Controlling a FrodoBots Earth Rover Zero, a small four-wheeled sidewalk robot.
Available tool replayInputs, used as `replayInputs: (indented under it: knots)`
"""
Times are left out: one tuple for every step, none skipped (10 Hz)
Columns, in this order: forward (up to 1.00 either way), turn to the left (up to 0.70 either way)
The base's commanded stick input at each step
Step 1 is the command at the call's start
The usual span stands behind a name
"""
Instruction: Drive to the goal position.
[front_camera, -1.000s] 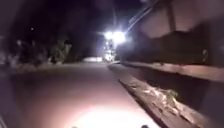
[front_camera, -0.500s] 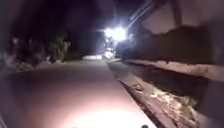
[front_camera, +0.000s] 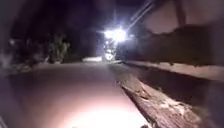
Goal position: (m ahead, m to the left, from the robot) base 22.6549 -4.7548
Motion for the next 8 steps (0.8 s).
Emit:
replayInputs:
  knots:
    - [0.7,0.0]
    - [0.7,0.0]
    - [0.7,0.0]
    - [0.7,0.0]
    - [0.7,0.0]
    - [0.7,0.0]
    - [0.7,0.0]
    - [0.7,0.0]
